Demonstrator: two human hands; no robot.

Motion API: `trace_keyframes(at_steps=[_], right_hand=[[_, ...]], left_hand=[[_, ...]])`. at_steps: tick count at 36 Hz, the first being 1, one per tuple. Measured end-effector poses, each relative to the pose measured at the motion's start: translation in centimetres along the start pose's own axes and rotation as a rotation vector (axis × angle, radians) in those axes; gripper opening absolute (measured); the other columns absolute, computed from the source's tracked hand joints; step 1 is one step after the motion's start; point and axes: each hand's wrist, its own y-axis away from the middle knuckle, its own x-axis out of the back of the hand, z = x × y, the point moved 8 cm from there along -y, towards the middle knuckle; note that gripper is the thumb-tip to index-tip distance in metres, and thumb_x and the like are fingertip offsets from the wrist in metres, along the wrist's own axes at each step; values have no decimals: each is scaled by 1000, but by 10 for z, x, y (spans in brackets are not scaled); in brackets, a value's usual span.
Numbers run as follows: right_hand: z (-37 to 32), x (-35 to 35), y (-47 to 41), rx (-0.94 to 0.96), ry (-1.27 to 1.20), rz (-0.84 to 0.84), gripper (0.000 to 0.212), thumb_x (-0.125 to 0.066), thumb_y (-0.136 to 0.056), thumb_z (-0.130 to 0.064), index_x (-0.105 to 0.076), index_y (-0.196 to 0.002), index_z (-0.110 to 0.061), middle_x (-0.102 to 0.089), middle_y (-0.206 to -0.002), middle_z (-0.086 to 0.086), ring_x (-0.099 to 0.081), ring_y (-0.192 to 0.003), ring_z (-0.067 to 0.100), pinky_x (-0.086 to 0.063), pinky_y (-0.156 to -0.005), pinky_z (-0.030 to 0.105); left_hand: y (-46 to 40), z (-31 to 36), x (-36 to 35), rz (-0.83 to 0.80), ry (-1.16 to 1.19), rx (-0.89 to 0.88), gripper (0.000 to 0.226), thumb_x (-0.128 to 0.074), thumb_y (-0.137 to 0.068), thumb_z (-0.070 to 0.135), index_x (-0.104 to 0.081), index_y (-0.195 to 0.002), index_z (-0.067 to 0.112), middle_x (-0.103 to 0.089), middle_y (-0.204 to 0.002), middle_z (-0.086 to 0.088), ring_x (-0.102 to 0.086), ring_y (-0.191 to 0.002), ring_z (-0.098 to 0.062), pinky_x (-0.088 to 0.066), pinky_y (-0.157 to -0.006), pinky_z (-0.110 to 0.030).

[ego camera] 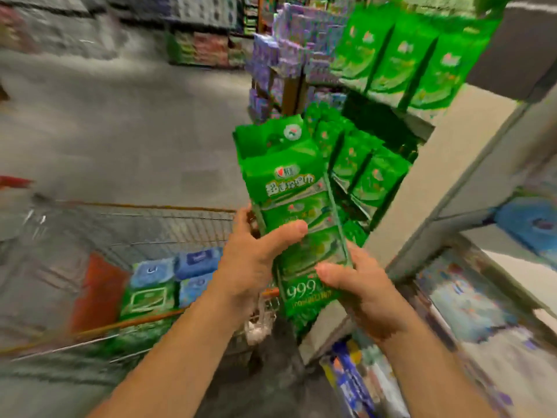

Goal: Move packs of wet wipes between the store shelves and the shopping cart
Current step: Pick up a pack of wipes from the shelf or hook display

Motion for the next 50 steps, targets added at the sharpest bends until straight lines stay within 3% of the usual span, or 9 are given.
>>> trace_keyframes(at_steps=[7, 20, 27, 31, 35, 38, 43, 47, 50], right_hand=[[69, -77, -54, -247, -366, -141, 117, -99, -54, -33, -39, -151, -9, -57, -143, 22, -56, -130, 40, -42, -110, 60], [155, -139, -149, -437, -416, -145, 93, -104, -27, -36, -77, -110, -6, -71, -120, 23, -73, -97, 36, -62, -64, 35], [204, -94, -220, -579, -274, -187, 92, -103, -13, -32, -79, -96, -1, -75, -103, 24, -76, -80, 32, -64, -74, 41], [232, -75, -248, -712, -177, -224, 119, -104, -19, -31, -63, -124, 8, -72, -112, 25, -76, -84, 31, -64, -77, 38], [252, -58, -269, -785, -56, -262, 88, -99, -51, -19, -60, -125, 9, -72, -115, 25, -76, -91, 28, -63, -71, 33], [262, -44, -272, -885, 78, -227, 36, -65, -89, 1, -55, -122, 10, -74, -98, 26, -77, -76, 20, -60, -64, 25], [284, -27, -277, -1001, 268, -159, 50, -62, -97, -12, -37, -139, -1, -71, -63, 5, -49, -29, 2, -34, -31, 13], [346, -7, -283, -1101, 297, -172, 51, -69, -91, -2, -48, -137, 2, -76, -99, 1, -74, -94, 20, -59, -74, 31], [398, 14, -285, -1149, 297, -153, 56, -77, -78, 2, -59, -131, 1, -77, -105, 17, -74, -92, 32, -60, -84, 47]], left_hand=[[-6, 2, 119, 385, 106, 21, 78, -96, -61, 24, -59, -128, 8, -74, -118, -14, -74, -102, -32, -61, -88, -52], [-43, 3, 214, 610, 18, -17, 96, -94, -51, 48, -55, -134, 18, -71, -124, 1, -72, -108, -17, -59, -91, -44], [-85, 14, 296, 779, -63, 72, 76, -90, -53, 48, -60, -116, 17, -71, -106, -2, -69, -89, -19, -56, -72, -34], [-99, -23, 330, 685, -266, 313, 50, -87, -65, 45, -69, -106, 23, -77, -107, 2, -72, -98, -19, -54, -79, -35], [-107, -66, 354, 602, -348, 489, 26, -77, -86, 29, -71, -110, 20, -80, -99, 4, -76, -95, -16, -56, -80, -30], [-111, -107, 366, 528, -352, 640, 31, -79, -85, 29, -73, -111, 16, -80, -103, -1, -76, -97, -18, -57, -81, -30], [-114, -181, 383, 435, -348, 893, 91, -97, -49, 53, -66, -127, 19, -78, -110, 3, -74, -104, -17, -53, -102, -43], [-120, -239, 400, 454, -300, 1034, 94, -97, -55, 52, -60, -135, 19, -75, -119, 5, -73, -106, -15, -54, -96, -38], [-121, -284, 412, 479, -264, 1114, 96, -98, -43, 53, -66, -126, 18, -75, -117, 1, -71, -107, -21, -53, -94, -39]])
